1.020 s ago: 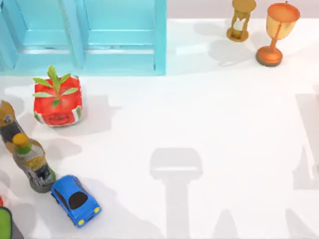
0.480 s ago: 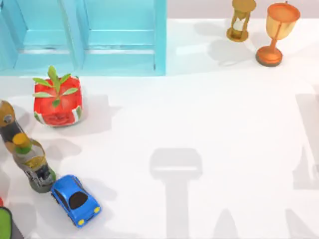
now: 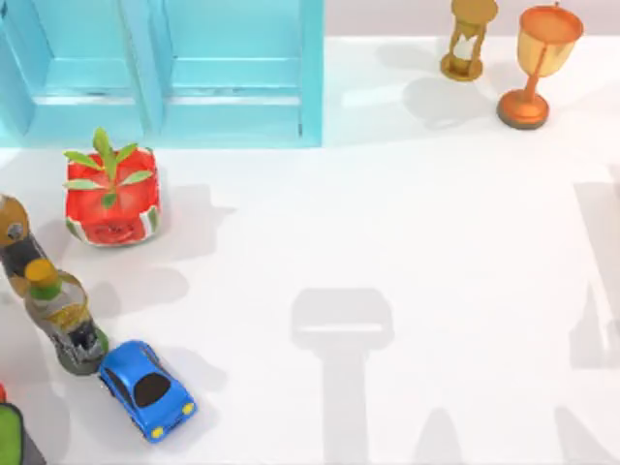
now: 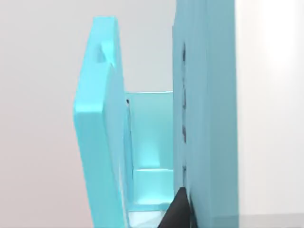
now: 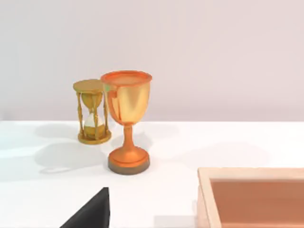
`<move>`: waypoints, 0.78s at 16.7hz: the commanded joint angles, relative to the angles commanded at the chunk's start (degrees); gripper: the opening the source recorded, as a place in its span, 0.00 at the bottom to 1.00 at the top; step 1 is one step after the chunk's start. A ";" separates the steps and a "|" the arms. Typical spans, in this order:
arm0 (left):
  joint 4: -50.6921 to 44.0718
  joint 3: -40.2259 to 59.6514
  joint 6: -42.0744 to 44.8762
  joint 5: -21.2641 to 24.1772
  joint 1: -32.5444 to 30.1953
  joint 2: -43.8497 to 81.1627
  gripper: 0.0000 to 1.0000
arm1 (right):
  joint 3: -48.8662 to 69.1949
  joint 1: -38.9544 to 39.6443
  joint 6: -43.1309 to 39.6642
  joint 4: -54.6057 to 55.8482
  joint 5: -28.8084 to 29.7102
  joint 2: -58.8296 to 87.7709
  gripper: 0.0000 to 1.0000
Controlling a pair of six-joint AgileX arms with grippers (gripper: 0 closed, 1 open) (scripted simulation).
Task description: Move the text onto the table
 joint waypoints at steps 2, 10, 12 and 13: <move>-4.35 -2.25 0.90 1.72 1.98 -5.66 0.00 | 0.00 0.00 0.00 0.00 0.00 0.00 1.00; -7.78 -4.06 1.69 3.00 3.32 -9.32 0.00 | 0.00 0.00 0.00 0.00 0.00 0.00 1.00; -7.09 -3.36 -0.03 1.27 1.59 -9.23 0.00 | 0.00 0.00 0.00 0.00 0.00 0.00 1.00; -6.43 -2.75 -1.80 -0.51 -0.17 -9.08 0.00 | 0.00 0.00 0.00 0.00 0.00 0.00 1.00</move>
